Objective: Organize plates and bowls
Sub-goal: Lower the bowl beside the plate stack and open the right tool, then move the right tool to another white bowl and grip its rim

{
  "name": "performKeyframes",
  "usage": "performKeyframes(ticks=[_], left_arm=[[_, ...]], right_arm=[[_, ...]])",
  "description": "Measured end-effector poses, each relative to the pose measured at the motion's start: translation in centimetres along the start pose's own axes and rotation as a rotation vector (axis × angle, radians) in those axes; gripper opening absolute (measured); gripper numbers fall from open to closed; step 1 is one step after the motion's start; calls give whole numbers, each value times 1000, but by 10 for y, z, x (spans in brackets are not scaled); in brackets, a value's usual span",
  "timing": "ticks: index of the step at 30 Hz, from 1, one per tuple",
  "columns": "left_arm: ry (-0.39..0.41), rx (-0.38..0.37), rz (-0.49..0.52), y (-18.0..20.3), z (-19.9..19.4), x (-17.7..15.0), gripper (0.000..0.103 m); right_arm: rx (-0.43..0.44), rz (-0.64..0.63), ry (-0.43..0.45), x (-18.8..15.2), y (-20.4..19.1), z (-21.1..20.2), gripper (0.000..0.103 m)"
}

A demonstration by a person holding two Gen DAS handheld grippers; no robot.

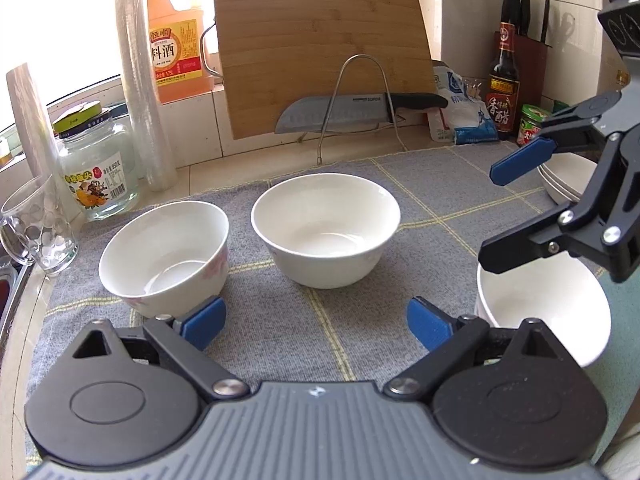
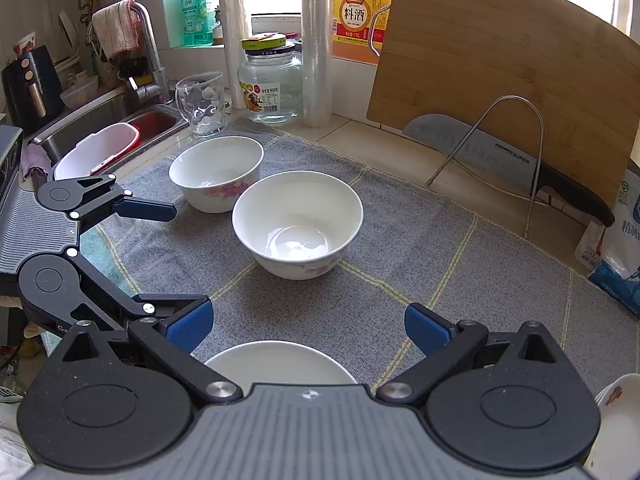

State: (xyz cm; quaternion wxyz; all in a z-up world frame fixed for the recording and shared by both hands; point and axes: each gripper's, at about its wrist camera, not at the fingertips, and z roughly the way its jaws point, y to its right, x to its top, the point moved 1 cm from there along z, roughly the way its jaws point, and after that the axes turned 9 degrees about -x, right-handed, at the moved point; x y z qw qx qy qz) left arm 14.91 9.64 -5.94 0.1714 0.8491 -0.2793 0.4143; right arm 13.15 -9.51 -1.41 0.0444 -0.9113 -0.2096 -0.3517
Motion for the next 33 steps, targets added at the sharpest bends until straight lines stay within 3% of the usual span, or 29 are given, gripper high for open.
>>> performKeyframes(ticks=[12,33], left_arm=[[6,25,-9,7,41,12,97],[26,-2,-19,3,54,23,94]], right_arm=[[29,-31,-26,23,9,29,103],[125,-84,-63,64,17,82,98]])
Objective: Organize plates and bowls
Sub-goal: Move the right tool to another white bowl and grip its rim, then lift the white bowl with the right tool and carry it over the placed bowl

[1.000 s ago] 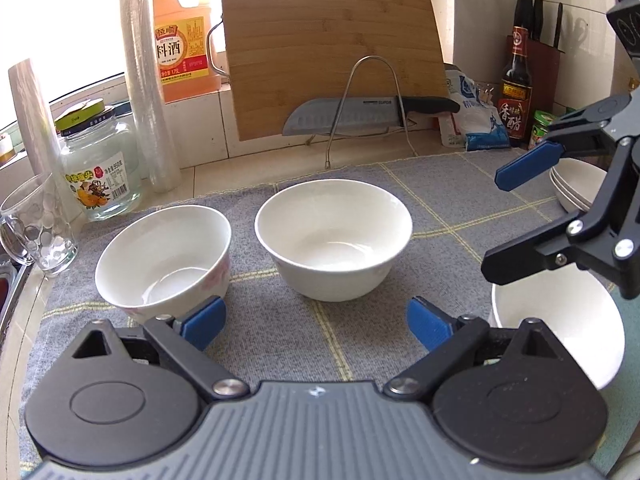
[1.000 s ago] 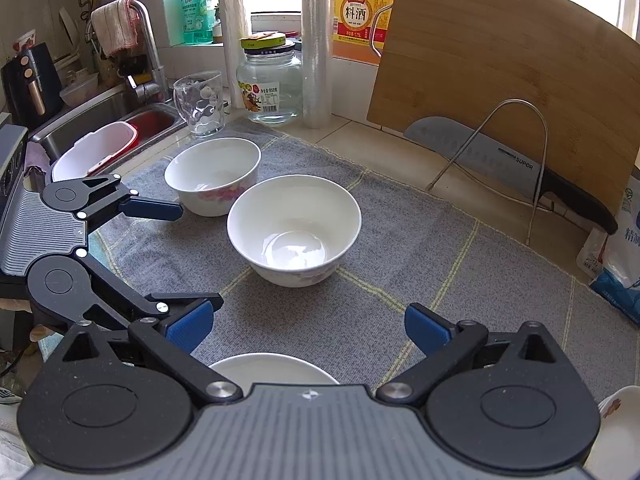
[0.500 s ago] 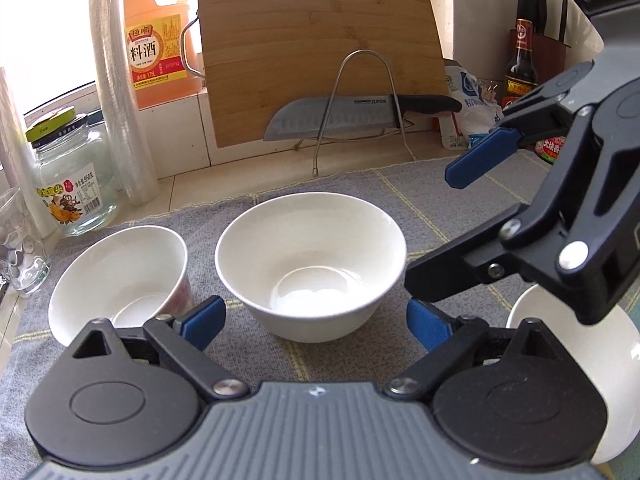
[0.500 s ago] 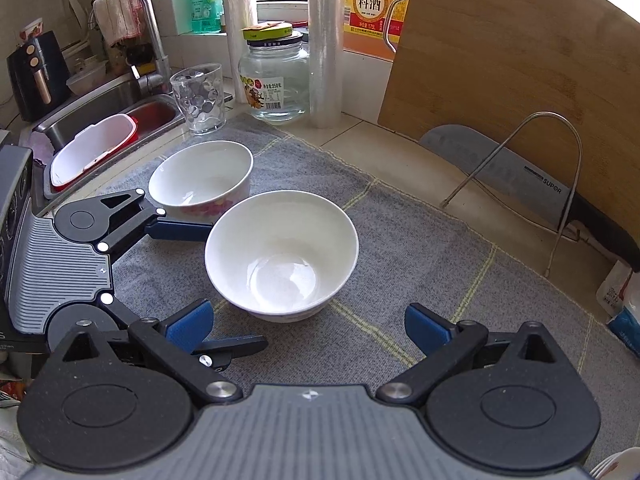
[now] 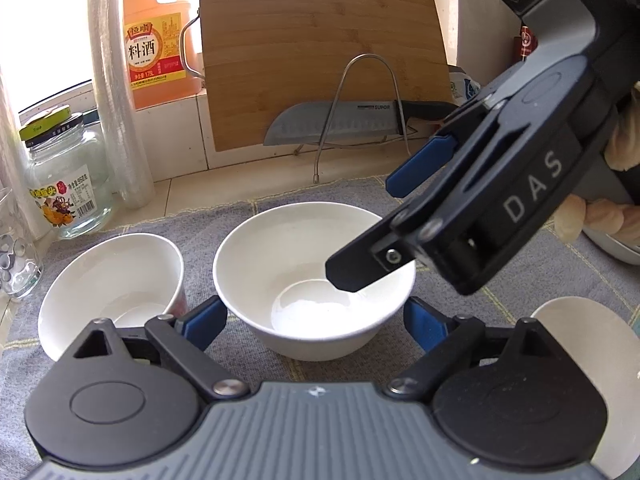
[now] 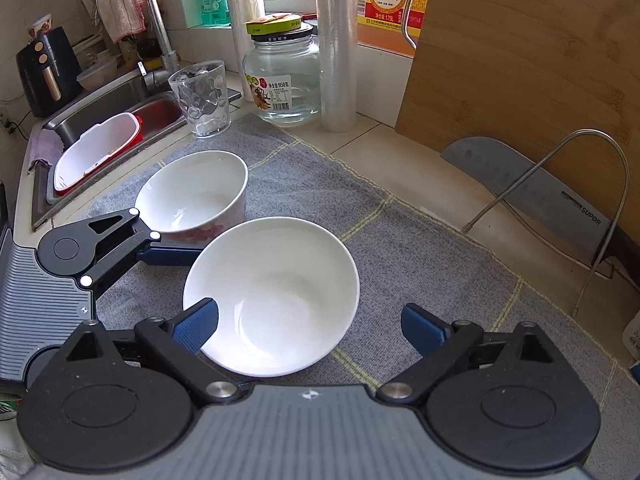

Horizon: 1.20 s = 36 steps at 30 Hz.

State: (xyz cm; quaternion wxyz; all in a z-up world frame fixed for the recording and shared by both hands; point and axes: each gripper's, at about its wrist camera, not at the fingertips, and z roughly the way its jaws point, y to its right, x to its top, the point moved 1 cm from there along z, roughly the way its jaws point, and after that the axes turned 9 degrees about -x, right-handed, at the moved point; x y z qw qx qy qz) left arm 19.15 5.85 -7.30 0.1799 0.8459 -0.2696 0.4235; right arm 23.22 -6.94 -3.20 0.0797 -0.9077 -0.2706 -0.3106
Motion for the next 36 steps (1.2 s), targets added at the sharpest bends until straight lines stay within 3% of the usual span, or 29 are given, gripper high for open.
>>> performKeyframes(ticks=[11,17,36], left_arm=[[4,-9,-8,-2,0,1,91],[4,-11,-11,-2,0,1,91],[-17,-26,3,-1,-6,6,91]], right_arm=[[39,3,-42,13,2,30,72],[51,10,-45,15,2,33,66],[48,2,-52,15,-2,27,66]])
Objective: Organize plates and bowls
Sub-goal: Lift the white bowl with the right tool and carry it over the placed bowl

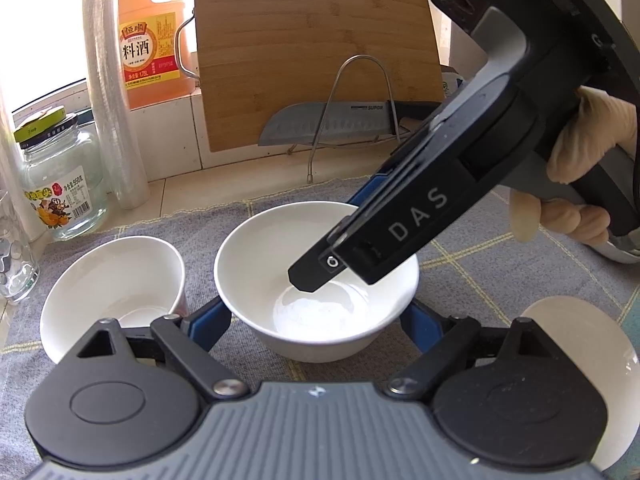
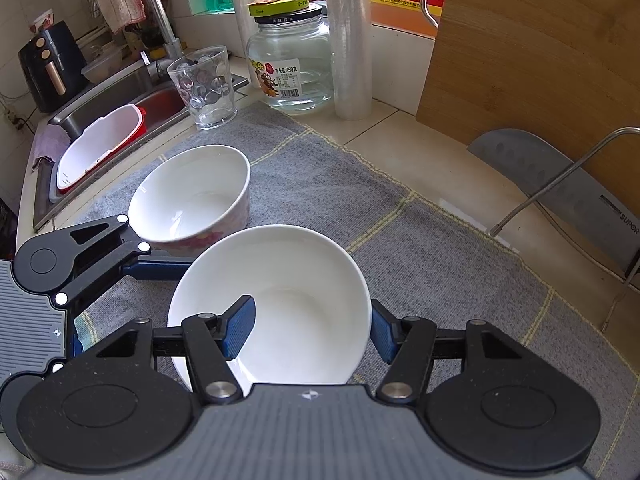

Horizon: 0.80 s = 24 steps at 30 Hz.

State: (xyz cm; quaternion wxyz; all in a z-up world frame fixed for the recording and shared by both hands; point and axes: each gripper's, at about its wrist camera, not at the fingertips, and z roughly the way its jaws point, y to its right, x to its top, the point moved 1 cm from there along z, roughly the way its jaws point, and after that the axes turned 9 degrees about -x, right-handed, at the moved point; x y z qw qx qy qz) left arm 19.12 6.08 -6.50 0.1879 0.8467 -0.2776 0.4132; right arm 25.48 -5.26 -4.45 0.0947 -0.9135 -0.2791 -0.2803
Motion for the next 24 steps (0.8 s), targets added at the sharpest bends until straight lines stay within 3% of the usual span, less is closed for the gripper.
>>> performKeyframes(ticks=[24], left_arm=[[18,-24,76,39,-56,6,91]], right_arm=[[-3,33,78,-28,-18,-75,68]])
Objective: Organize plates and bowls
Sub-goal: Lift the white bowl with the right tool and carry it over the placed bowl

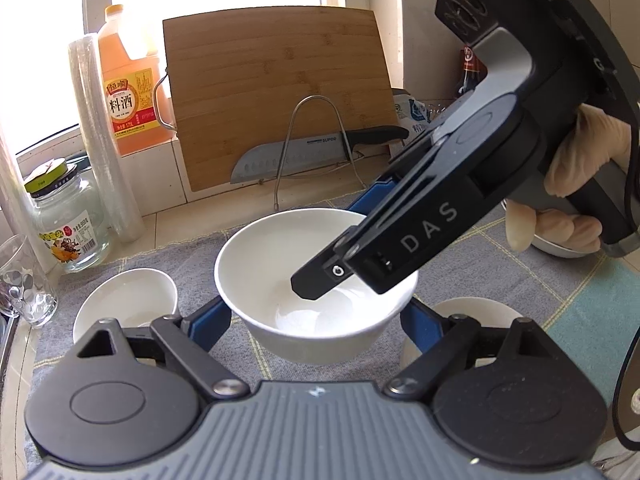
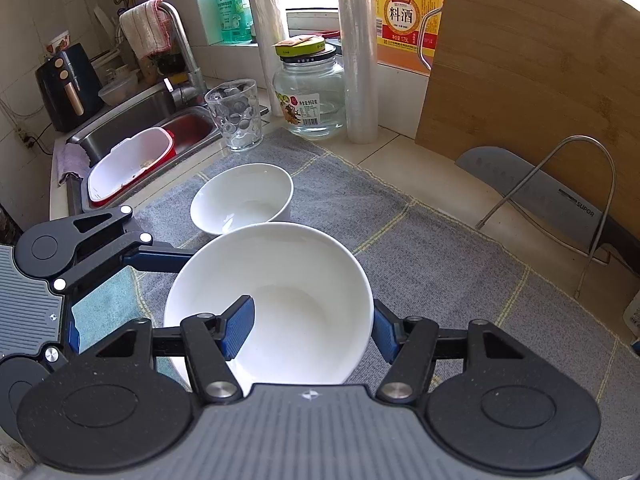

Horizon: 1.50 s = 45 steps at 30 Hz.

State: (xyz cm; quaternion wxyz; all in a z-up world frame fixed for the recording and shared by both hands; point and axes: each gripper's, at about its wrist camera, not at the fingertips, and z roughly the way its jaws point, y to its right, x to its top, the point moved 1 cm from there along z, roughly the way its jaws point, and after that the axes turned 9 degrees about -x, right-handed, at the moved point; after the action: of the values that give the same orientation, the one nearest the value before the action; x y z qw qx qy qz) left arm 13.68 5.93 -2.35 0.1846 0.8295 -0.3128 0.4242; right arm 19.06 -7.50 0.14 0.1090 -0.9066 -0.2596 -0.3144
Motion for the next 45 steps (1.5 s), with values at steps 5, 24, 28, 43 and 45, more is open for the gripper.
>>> performKeyframes(ticks=[5,24,28,43,45], left_arm=[[1,-10,16,14,-12,-1,91],[11,-88,57,58,-38,-8,91],[5,-113,63,64,-36,-10,91],[-53,-208,107,72,-15,-21,91],[-63,-211,108,72,-14,-23,91]], right_arm=[[0,15,13,-11,-2,-17,68],[-51,43,29,-58,-10,-61,68],[-66,56,21,-68,-10,-67,68],[-131,131,-24,-97,-7,-68,68],[-135,134,-28,-98,-8,-65,68]])
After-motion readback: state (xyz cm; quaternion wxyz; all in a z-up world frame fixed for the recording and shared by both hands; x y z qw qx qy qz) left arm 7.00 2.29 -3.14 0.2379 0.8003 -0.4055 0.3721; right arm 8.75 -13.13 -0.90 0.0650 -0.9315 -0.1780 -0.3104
